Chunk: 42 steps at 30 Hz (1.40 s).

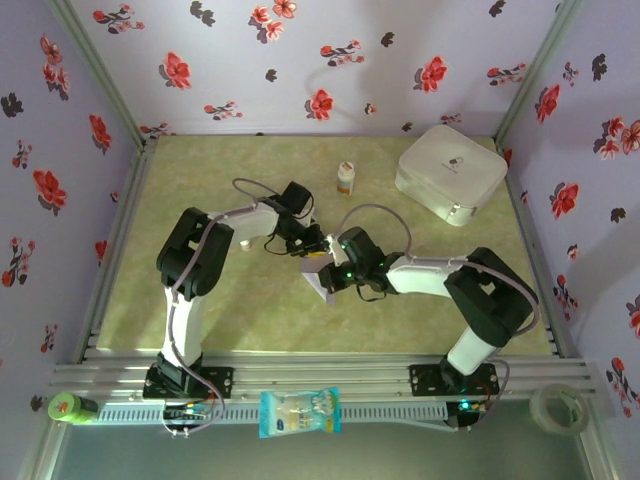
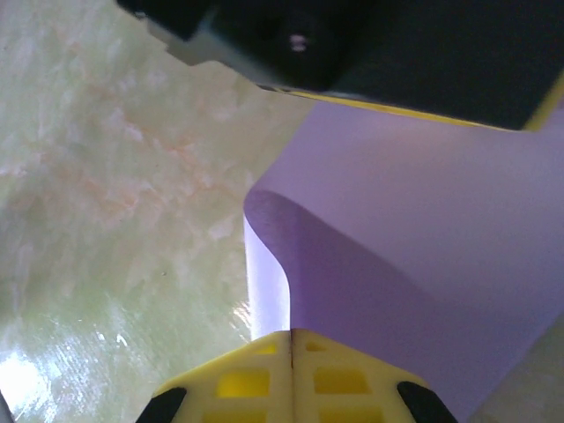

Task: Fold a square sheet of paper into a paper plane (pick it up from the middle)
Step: Third fold the triangle at the center of the table.

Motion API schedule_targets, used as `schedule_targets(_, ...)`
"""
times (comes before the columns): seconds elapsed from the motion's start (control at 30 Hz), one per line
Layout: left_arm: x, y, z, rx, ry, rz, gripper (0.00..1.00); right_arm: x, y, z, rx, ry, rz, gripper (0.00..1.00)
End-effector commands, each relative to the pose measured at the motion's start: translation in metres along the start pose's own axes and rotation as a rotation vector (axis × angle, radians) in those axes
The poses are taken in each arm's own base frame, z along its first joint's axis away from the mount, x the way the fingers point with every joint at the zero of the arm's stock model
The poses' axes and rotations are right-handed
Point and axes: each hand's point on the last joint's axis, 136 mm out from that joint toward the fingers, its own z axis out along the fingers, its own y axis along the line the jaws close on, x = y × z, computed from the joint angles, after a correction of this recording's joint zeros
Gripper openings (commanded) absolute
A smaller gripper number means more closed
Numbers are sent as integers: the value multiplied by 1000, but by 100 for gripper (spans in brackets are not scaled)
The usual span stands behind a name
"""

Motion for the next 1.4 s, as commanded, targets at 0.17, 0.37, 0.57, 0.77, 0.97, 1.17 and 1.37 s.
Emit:
schedule_targets(0.17, 10, 15, 6, -71, 35, -11, 19, -5, -13, 0, 34, 20, 58, 0)
schedule_targets(0.37, 9, 13, 4, -63, 21, -22, 19, -8, -23, -2, 76, 2, 79, 0)
schedule_targets(0.57, 10, 14, 5, -56, 10, -35, 19, -12, -26, -2, 85, -4, 86, 0)
schedule_targets(0.77, 11, 15, 5, -55, 8, -38, 19, -13, -30, -2, 103, 0, 81, 0)
schedule_targets(0.97, 8, 12, 3, -49, 1, -34, 19, -13, -30, -1, 97, 9, 85, 0)
schedule_targets(1.17, 8, 12, 2, -48, -1, -36, 18, -7, -35, 1, 117, 29, 88, 0)
schedule_targets(1.37, 6, 11, 1, -47, -4, -32, 18, -9, -37, 6, 120, 15, 102, 0)
